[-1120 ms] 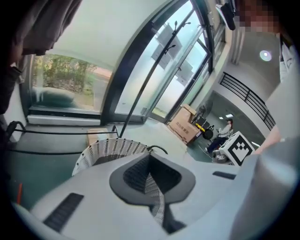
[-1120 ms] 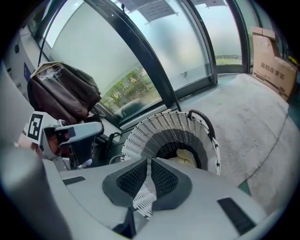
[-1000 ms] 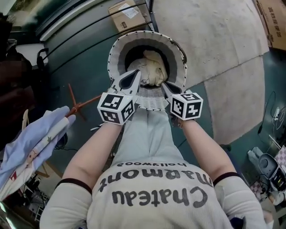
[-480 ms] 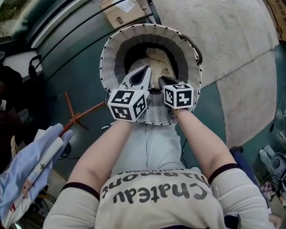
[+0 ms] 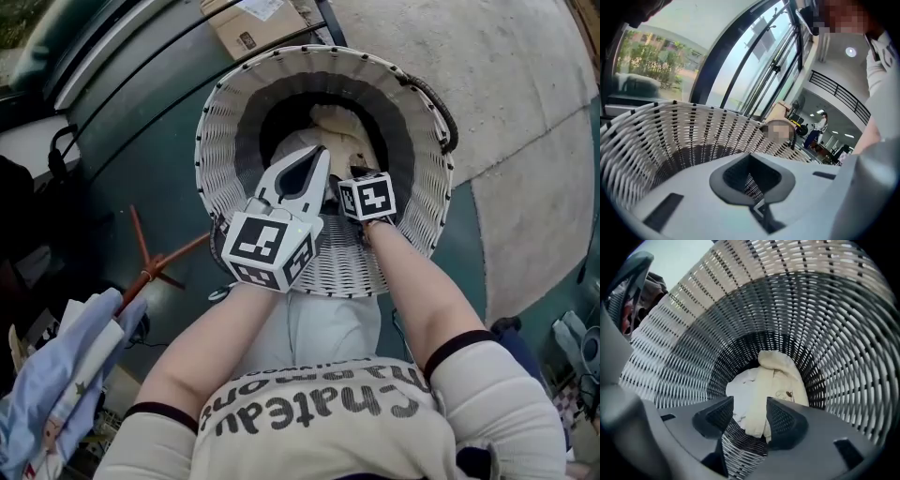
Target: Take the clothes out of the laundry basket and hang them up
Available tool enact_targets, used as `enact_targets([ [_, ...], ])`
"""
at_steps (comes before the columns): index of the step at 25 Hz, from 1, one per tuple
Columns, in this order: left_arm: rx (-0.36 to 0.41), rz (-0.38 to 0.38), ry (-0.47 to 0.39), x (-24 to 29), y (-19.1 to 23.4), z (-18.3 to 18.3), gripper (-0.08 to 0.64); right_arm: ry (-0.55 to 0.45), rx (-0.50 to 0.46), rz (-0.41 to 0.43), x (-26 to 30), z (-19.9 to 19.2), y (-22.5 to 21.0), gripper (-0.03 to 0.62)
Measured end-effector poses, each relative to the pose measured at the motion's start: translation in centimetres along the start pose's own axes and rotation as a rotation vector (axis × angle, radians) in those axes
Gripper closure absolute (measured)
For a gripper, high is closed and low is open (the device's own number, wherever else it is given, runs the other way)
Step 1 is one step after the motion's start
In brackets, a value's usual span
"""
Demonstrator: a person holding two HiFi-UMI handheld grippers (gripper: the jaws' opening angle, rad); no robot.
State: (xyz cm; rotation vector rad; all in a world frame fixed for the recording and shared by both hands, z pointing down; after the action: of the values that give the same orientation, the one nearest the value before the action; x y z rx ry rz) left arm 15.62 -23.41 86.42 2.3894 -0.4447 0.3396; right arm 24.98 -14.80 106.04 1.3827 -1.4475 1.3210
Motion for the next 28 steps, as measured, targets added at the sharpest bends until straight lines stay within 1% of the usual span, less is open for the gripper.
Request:
enact_targets([
  [2, -0.01, -0.004, -0.009, -0.1, 0.1, -0.4, 0.551, 0.024, -0.005, -0.007, 1.4, -0.7, -0.2, 0.36],
  [4, -0.035, 0.0, -0.011, -0.1, 0.4, -1.0, 0.551, 0.058, 0.018, -0.014, 2.9, -1.6, -0.7, 0.346],
  [5, -0.038, 0.002, -0.01, -0.1, 0.5, -1.2, 0.551, 0.075, 0.033, -0.017, 3.5, -1.9, -0.9, 0.335],
  [7, -0.029, -0.007, -0.01, -0.2, 0.6, -1.3, 0.551, 0.096, 0.046, -0.024, 4.5, -2.2, -1.2, 0.334],
  [8, -0.024, -0.015, -0.014, -0.3, 0.6, -1.2, 0.551, 0.104, 0.037, -0.036, 4.9, -2.3, -1.3, 0.334],
  [9, -0.022, -0.022, -0.019, -0.4, 0.6, -1.2, 0.551, 0.112, 0.017, -0.058, 5.2, -2.3, -1.4, 0.348],
  [10, -0.019, -0.028, -0.025, -0.6, 0.5, -1.0, 0.551, 0.117, -0.002, -0.082, 5.2, -2.4, -1.5, 0.449],
  [11, -0.017, -0.032, -0.031, -0.8, 0.4, -0.7, 0.551, 0.118, -0.011, -0.101, 4.9, -2.4, -1.6, 0.532],
  [12, -0.016, -0.032, -0.039, -1.1, 0.3, -0.3, 0.551, 0.115, -0.008, -0.11, 4.5, -2.2, -1.6, 0.539],
  [15, -0.009, -0.023, -0.077, -2.4, -1.3, 2.1, 0.551, 0.09, 0.02, -0.107, 1.1, -1.2, -1.1, 0.549],
  [17, -0.001, -0.028, -0.101, -3.7, -3.2, 3.7, 0.551, 0.072, 0.029, -0.097, -2.3, -0.7, -0.7, 0.552],
  [19, 0.007, -0.027, -0.107, -5.1, -4.7, 5.0, 0.551, 0.054, 0.036, -0.078, -5.9, -0.2, -0.2, 0.552],
  [22, 0.012, -0.01, -0.1, -7.5, -6.2, 6.5, 0.549, 0.037, 0.002, -0.042, -11.3, 0.2, 1.0, 0.552],
  [24, 0.008, -0.003, -0.11, -8.9, -7.3, 7.9, 0.549, 0.026, -0.03, -0.025, -14.8, 0.4, 1.4, 0.552],
  [28, 0.045, 0.012, -0.122, -11.1, -10.2, 11.0, 0.549, -0.024, -0.052, 0.013, -21.7, 2.5, 1.2, 0.554],
])
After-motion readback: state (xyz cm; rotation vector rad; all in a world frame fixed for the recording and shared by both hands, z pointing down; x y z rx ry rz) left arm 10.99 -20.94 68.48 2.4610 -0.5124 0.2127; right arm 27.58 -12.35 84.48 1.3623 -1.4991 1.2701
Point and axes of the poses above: the fingertips, and each gripper's own axes: x forward along the fingers, y to its left, z out of its top, the point moved 7 cm from there along -x, backward along the fingers, and after that the axes turned 13 degrees about -z, right-handed, at the moved point
